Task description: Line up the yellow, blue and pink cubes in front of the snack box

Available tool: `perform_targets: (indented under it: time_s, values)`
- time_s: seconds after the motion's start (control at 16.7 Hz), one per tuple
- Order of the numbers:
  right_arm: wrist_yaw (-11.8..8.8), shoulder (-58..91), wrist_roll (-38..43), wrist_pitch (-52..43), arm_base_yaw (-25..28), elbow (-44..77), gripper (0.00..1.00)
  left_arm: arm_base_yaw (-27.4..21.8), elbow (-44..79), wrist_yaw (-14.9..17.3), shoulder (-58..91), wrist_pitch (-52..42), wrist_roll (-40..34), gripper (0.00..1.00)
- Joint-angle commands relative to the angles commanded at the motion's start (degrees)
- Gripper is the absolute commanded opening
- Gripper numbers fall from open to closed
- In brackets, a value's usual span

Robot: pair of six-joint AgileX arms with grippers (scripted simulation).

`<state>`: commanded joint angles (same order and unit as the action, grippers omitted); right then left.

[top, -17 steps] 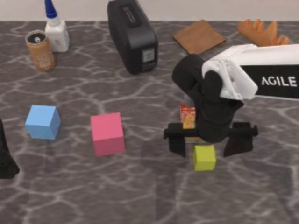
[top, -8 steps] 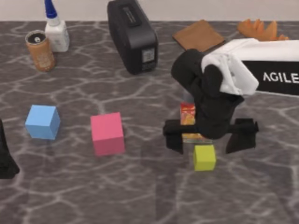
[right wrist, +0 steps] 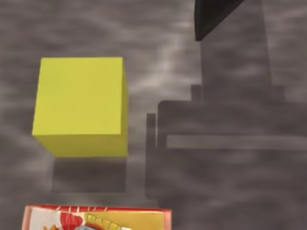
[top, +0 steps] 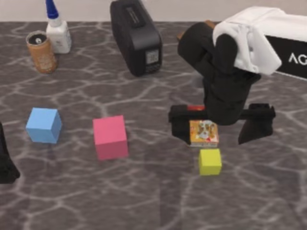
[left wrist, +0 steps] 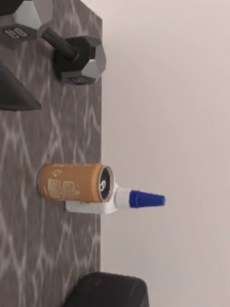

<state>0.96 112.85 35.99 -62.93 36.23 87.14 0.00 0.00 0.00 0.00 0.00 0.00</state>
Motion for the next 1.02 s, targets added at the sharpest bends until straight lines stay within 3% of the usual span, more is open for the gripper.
perform_targets:
  time_s: [0.48,0.78,1.02]
  values:
    - [-0.2,-8.7,-3.5,5.6,0.8,-8.0,1.00,-0.6,8.1,0.2,8.3,-5.2,-0.3,1.00]
    - [-0.8,-31.7,-10.5,17.2,-0.6,-26.1,1.00,-1.6,26.9,0.1,30.8,-18.1,-0.4,1.00]
    - [-1.6,-55.8,-17.3,28.9,-5.6,-45.1,1.00,-2.6,43.7,-0.2,55.3,-31.2,-0.2,1.00]
